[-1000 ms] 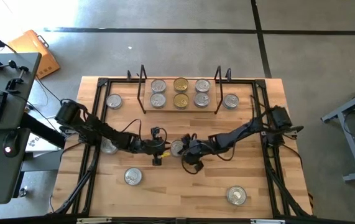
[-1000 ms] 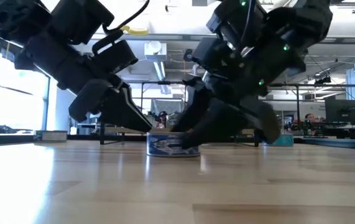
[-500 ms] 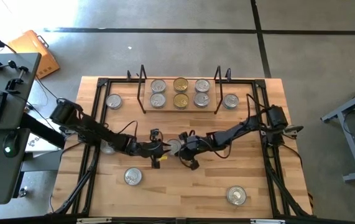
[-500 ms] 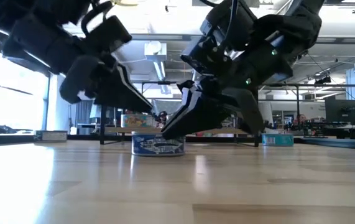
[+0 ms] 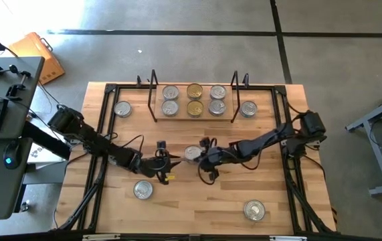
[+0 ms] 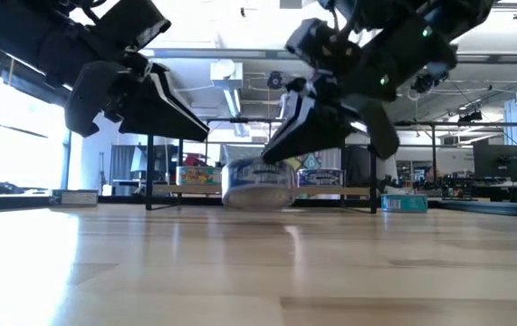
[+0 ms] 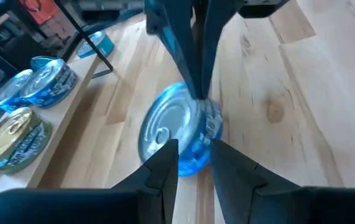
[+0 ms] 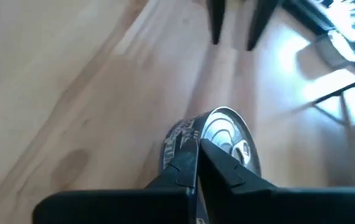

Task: Stack canned seafood by type on shelf
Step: Stack the blue tuna can on top of the blue tuna can on the shelf

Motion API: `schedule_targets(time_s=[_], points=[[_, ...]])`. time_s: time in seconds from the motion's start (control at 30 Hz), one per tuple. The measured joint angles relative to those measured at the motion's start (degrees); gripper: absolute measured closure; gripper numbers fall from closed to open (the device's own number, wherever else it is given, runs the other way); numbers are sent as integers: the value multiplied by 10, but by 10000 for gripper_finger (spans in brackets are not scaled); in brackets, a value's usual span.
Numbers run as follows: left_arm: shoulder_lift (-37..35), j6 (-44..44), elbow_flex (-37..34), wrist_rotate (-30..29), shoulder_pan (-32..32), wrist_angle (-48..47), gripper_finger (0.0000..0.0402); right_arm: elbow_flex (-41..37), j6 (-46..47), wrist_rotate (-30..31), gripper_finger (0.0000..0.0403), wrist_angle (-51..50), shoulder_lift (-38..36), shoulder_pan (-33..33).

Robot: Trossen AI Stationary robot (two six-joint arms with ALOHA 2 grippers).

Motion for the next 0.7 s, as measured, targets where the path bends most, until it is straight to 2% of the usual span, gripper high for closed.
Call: schedule_targets(time_s=[0.27,0.57,0.7], points=[[0,0,0,-15,-7,-5,316,1,2,12,401,-16,-30,17],[0,-1,0,-15,-7,-10,316,2,65,-1,403,-33,-30,17],[0,4,0,35,3,-8,316,2,75,-15,393,-43,-35,17]])
